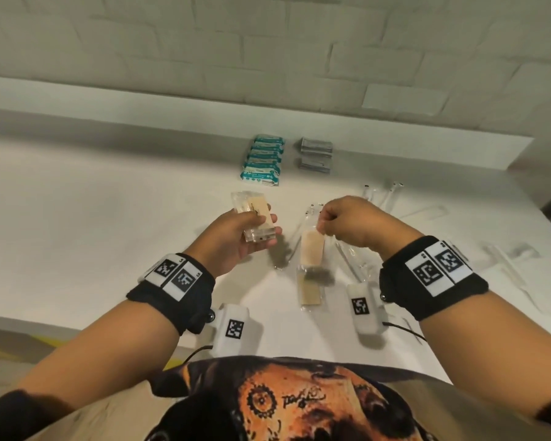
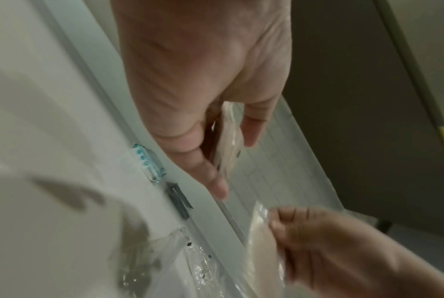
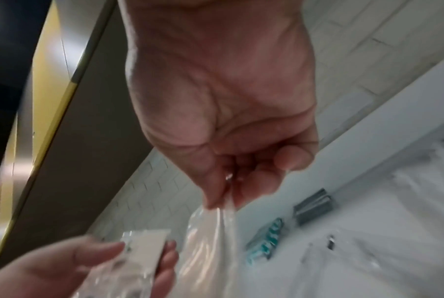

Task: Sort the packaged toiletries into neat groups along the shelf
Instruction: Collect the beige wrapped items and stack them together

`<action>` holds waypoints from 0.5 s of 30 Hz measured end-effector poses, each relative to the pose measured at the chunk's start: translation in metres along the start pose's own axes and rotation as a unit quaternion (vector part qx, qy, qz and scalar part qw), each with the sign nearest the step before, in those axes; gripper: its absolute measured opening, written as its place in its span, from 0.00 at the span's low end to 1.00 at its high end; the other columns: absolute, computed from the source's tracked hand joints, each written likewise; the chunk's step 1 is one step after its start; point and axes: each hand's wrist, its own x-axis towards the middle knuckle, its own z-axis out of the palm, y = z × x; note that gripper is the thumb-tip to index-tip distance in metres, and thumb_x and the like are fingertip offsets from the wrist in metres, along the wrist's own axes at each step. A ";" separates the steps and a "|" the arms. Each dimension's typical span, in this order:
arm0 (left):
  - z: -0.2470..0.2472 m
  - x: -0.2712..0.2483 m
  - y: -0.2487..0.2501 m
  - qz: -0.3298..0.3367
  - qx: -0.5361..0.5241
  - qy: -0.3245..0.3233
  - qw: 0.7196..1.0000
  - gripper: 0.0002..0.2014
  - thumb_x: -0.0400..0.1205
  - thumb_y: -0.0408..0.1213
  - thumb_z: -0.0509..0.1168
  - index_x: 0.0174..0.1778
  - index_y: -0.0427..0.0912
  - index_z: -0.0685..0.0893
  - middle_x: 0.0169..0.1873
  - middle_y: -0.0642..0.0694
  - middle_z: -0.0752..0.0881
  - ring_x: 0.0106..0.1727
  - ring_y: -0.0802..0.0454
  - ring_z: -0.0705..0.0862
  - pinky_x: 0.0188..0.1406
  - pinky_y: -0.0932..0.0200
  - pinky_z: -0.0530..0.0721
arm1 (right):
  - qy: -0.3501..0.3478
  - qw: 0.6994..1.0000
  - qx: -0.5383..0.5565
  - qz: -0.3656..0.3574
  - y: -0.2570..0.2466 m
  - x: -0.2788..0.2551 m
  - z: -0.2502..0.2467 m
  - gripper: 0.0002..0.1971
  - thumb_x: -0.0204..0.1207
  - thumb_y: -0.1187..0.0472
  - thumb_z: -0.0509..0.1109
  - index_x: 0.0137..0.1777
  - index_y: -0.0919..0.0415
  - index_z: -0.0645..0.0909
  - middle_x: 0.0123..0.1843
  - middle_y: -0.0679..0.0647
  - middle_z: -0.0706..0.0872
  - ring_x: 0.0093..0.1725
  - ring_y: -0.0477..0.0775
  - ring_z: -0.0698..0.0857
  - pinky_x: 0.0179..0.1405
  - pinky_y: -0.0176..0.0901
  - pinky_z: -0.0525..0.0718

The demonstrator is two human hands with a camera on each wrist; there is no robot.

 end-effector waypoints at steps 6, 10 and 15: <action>-0.007 -0.005 -0.006 -0.042 0.066 0.044 0.996 0.04 0.80 0.33 0.67 0.49 0.47 0.82 0.39 0.50 0.92 0.37 0.51 0.92 0.70 0.37 0.67 | -0.129 0.979 -0.159 0.009 0.006 0.003 0.037 0.10 0.79 0.55 0.69 0.54 0.59 0.87 0.51 0.51 0.86 0.48 0.50 0.81 0.43 0.39 0.77; -0.005 -0.007 -0.005 -0.028 0.067 0.027 0.997 0.05 0.80 0.33 0.67 0.49 0.46 0.83 0.38 0.51 0.92 0.36 0.52 0.91 0.56 0.48 0.77 | 0.019 1.000 -0.005 0.020 0.005 0.009 0.034 0.09 0.79 0.50 0.70 0.49 0.54 0.87 0.47 0.49 0.88 0.43 0.47 0.84 0.40 0.40 0.81; 0.001 -0.009 -0.001 0.006 0.034 -0.027 0.999 0.13 0.79 0.25 0.66 0.58 0.40 0.84 0.50 0.40 0.90 0.50 0.44 0.89 0.47 0.53 0.89 | 0.065 0.940 0.335 -0.029 -0.026 0.008 0.027 0.07 0.72 0.61 0.77 0.47 0.64 0.89 0.39 0.52 0.89 0.32 0.47 0.81 0.22 0.24 0.74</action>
